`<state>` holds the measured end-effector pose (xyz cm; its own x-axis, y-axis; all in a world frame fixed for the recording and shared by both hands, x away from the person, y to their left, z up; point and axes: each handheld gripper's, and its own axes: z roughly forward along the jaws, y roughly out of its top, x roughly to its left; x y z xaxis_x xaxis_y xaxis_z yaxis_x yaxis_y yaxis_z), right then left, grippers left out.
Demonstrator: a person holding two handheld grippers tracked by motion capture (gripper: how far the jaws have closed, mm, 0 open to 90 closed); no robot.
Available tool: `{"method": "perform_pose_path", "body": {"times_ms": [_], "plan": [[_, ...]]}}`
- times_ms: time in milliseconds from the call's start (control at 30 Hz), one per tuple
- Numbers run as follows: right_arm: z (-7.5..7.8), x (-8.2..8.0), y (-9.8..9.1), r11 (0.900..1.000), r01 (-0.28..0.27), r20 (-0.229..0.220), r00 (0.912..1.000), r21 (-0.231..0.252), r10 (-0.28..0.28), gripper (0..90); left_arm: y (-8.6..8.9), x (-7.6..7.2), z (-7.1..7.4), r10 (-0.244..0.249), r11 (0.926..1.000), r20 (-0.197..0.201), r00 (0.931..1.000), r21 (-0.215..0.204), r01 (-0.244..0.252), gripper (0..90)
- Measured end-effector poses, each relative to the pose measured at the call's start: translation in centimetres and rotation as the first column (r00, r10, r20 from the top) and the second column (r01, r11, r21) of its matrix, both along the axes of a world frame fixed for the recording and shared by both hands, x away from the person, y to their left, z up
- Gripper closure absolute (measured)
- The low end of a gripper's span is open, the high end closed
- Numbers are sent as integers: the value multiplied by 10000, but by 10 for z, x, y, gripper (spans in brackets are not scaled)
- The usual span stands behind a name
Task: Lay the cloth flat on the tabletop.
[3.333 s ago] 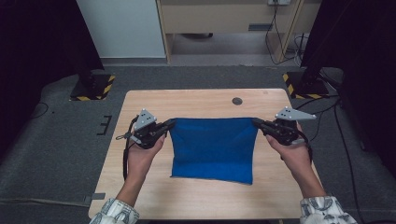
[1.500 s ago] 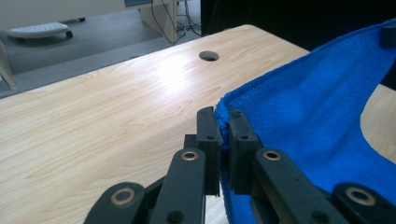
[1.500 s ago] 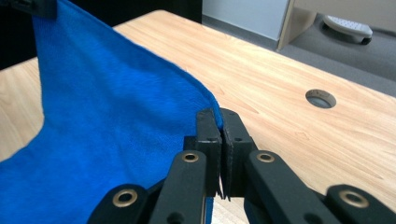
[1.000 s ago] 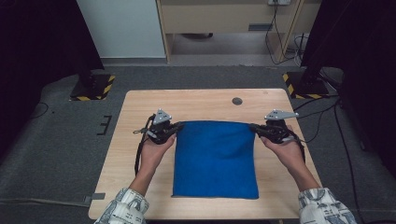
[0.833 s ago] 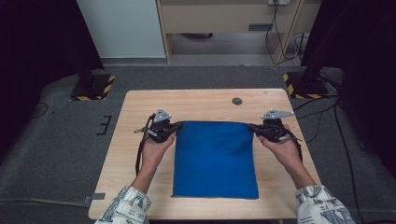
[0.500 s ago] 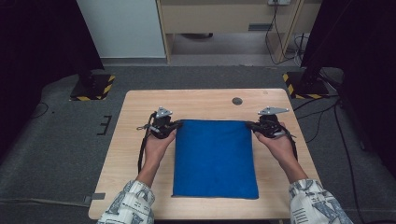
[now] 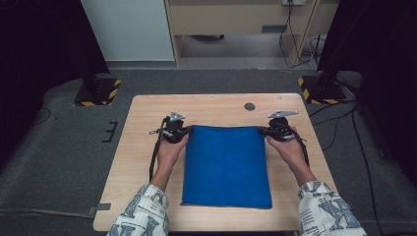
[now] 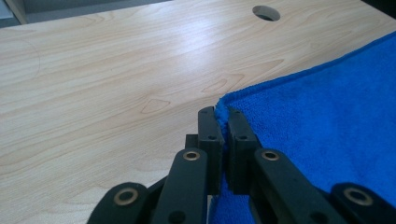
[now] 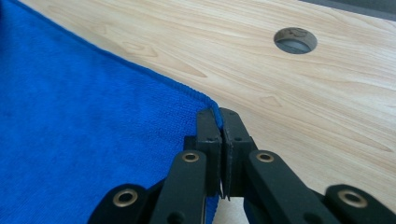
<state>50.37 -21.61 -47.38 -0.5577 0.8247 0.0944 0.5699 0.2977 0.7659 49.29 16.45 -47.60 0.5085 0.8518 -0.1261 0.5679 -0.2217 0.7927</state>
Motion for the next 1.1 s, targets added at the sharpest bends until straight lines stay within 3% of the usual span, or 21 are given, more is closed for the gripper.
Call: {"method": "perform_pose_path", "body": {"times_ms": [67, 133, 200, 367, 667, 700, 900, 1100], "plan": [[-2, 4, 0, 10000, 78, -28, 10000, 10, -78, 880, 0, 3, -3, 62, 10000, -15, 10000, 53, -62, 862], [-4, 7, -1, 9993, 180, -153, 9997, 342, -174, 881, 0, 4, -3, 83, 10000, -23, 10000, 49, -83, 862], [-7, 10, -1, 9995, 216, -151, 9997, 228, -213, 881, 0, 8, -5, 104, 9998, 109, 9999, -172, -102, 862], [-13, 14, -3, 9991, 377, -270, 9989, 217, -371, 876, -3, 16, -10, 157, 9998, -96, 9998, 120, -156, 859], [-17, 23, 1, 9985, 493, -353, 9982, 229, -484, 870, -1, 20, -15, 412, 9991, -275, 9988, 79, -410, 858], [-17, 24, 2, 9987, 483, -388, 9981, 172, -476, 840, 0, 20, -15, 502, 9987, -324, 9982, 10, -502, 831], [-19, 27, 2, 9948, 1013, -717, 9923, -34, -1013, 466, 3, 25, -19, 1414, 9894, -430, 9890, -272, -1426, 401], [-16, 28, -4, 9887, 1500, -484, 9875, 1, -1498, 325, 6, 23, -16, 1332, 9908, -334, 9905, -193, -1339, 318]]}}
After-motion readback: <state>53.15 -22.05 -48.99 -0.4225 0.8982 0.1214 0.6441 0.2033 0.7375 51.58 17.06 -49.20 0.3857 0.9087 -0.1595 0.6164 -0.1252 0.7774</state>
